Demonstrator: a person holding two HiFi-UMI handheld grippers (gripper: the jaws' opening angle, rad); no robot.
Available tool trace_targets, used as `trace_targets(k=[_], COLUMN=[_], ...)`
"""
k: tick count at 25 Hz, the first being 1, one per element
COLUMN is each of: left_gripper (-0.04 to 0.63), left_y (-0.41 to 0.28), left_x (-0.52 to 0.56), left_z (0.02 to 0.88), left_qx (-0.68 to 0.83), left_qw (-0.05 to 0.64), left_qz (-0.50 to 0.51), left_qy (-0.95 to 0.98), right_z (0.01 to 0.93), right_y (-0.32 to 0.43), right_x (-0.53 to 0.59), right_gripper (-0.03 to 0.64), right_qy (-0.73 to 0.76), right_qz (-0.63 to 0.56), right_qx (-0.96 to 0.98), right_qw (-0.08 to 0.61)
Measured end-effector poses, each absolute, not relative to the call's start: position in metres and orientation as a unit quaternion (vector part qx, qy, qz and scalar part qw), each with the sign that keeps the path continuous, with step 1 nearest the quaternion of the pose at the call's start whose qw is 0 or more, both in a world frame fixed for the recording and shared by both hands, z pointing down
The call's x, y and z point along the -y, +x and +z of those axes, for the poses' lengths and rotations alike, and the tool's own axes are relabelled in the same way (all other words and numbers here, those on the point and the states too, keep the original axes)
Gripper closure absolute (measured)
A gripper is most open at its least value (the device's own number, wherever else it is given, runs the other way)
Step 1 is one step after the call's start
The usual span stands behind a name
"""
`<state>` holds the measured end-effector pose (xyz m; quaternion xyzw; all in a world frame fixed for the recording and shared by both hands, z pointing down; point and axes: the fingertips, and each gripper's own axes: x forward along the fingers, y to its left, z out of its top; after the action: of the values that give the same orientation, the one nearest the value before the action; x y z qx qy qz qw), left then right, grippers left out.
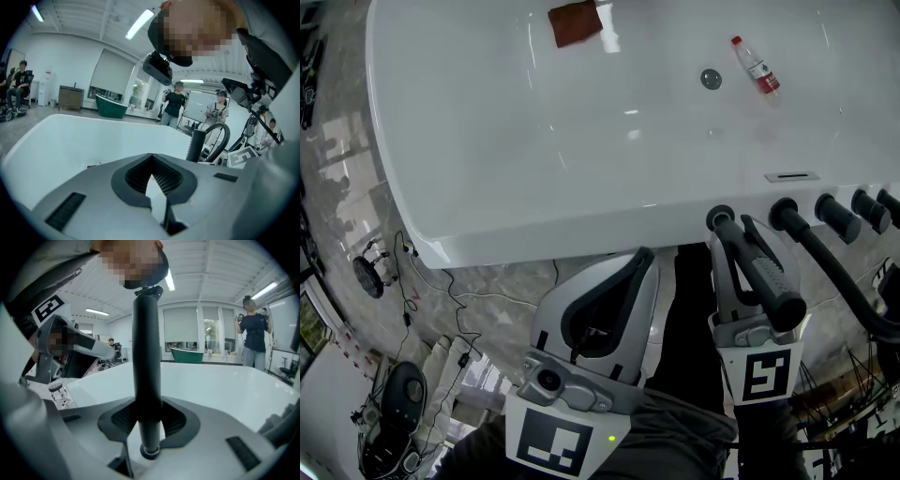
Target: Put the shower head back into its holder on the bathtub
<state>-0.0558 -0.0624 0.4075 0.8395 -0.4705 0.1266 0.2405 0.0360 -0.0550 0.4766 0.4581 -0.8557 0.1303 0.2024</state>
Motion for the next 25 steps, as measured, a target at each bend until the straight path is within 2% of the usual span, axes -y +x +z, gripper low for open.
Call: trace_targets(k=[15, 25], left_gripper=[0.591, 0.591], left_y=[-0.061, -0.051], left_x=[0.055, 0.044], left_z=[0.397, 0.347], left_qx=[0.470, 0.452], left_qw=[0.229, 0.226], left_qz=[0.131, 0.115], left_qy=[0.842, 0.855], right_z=[0.510, 0.517], right_y=[0.042, 0.040], right_x=[0.047, 0.048], right_gripper=[0.486, 0.485], right_qy=[0.461, 0.471], right_qz=[0.158, 0.187], right_qx=[0.842, 0.826], right_qw=[0.231, 0.247])
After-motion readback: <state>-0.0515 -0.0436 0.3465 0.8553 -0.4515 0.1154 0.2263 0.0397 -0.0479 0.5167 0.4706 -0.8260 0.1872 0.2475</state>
